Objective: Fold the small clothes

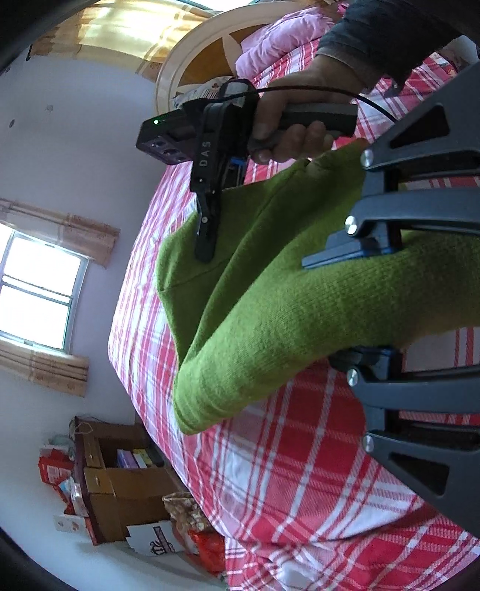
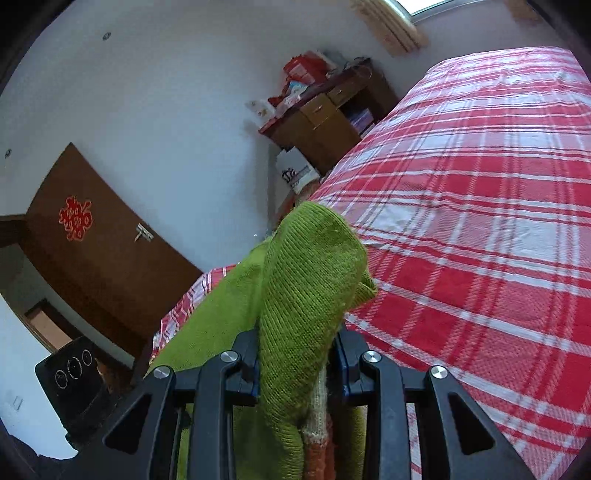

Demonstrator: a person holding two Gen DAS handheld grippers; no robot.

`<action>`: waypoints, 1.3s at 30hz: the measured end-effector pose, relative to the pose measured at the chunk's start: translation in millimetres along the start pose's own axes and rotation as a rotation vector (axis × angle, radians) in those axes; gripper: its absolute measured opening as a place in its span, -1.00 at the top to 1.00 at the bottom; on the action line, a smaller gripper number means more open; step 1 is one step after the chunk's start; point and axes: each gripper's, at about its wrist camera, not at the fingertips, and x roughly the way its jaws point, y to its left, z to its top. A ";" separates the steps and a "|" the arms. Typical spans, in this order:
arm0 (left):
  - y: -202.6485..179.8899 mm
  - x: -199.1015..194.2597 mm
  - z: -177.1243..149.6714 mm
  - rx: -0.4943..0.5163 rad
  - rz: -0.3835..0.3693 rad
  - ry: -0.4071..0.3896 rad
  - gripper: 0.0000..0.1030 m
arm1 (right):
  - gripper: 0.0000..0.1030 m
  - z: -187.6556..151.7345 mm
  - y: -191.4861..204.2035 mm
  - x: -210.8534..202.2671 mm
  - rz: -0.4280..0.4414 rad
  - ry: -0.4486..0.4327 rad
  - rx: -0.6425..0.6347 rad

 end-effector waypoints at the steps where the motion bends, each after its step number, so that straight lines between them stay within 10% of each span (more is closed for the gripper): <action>1: 1.7 0.2 -0.5 -0.004 0.003 0.001 0.33 | 0.41 0.3 1.4 3.8 0.000 0.005 -0.001; 39: 18.2 -11.3 -35.9 -0.006 0.102 0.014 -0.20 | 0.34 -14.0 -27.8 45.9 -0.120 0.054 0.092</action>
